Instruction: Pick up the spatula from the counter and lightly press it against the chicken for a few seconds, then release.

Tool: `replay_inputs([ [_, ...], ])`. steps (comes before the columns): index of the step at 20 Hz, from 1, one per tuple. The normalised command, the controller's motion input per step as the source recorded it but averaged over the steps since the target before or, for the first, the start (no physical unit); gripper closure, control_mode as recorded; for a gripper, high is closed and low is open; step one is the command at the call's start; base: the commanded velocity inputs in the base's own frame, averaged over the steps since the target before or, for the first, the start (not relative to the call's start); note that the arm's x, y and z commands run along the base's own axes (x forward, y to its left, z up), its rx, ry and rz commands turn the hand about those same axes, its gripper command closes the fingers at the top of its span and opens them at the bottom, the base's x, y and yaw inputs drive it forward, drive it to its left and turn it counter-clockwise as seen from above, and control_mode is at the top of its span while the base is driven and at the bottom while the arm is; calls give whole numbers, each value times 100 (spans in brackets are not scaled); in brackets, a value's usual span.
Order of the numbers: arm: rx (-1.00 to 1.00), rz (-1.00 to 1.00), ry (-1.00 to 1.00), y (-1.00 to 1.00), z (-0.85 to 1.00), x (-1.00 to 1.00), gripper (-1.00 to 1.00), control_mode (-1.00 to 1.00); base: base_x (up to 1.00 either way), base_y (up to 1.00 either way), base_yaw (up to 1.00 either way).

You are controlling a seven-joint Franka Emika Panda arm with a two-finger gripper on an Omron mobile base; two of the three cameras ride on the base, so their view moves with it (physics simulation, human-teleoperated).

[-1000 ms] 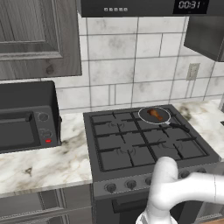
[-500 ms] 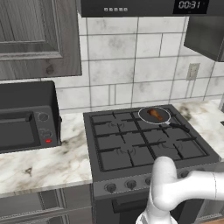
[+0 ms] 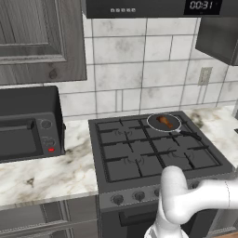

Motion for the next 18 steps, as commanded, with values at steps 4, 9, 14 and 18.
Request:
replay_inputs([
  [4, 3, 1, 0, 0, 0, -7, 100, -100, 0, 0, 0],
  [9, 3, 4, 0, 8, 3, -33, 100, -100, 0, 0, 0],
  [14, 1, 5, 0, 39, 18, -43, 100, -100, 0, 0, 0],
  [18, 0, 5, -2, 67, 27, -42, 100, -100, 0, 0, 0],
])
